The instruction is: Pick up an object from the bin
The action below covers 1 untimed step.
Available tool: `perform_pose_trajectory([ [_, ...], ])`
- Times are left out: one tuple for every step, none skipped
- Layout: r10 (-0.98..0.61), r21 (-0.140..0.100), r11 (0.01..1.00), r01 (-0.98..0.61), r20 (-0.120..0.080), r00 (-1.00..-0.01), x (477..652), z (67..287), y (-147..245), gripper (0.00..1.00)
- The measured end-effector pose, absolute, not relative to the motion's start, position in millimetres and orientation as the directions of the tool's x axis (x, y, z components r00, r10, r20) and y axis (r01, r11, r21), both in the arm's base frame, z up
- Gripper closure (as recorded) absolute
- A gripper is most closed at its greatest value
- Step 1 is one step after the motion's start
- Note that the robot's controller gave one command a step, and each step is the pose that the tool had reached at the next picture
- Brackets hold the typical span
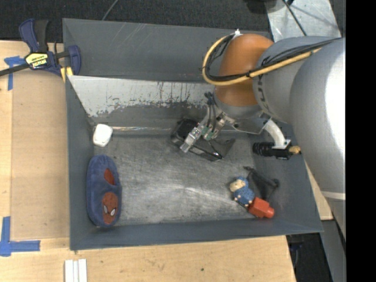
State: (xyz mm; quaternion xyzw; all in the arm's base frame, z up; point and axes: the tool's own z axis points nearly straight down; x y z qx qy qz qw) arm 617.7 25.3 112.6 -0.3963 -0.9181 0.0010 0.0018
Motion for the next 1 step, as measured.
perform_pose_trajectory([
  [0.727, -0.003, 0.687, 0.727, 0.002, -0.687, 616.5, 149.6, 24.1, 1.00],
])
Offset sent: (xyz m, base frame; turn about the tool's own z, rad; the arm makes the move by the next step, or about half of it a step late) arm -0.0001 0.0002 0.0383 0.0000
